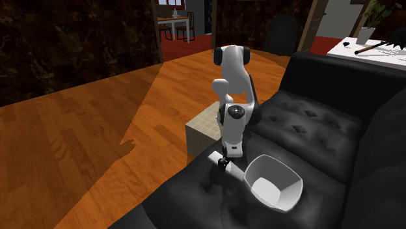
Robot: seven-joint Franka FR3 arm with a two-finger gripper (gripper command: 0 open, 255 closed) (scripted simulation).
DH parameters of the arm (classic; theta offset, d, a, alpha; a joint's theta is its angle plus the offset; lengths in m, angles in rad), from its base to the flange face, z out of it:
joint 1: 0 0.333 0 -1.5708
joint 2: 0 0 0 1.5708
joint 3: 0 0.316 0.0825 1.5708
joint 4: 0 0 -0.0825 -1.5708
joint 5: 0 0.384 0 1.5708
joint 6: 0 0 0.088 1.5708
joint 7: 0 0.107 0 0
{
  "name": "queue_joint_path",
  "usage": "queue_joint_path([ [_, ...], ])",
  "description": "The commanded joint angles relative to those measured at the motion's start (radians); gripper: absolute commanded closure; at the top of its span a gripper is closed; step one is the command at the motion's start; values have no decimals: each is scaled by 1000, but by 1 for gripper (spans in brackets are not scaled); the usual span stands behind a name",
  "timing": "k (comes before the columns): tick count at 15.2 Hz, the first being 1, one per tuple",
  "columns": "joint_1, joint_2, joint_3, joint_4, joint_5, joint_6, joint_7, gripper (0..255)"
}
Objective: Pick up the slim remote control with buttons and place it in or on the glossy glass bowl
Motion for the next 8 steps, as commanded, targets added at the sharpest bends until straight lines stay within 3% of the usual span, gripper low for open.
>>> queue_joint_path([
  [1,0,-8,1,16,2,-24,-1,255],
  [8,-1,-48,4,59,10,-106,-6,255],
])
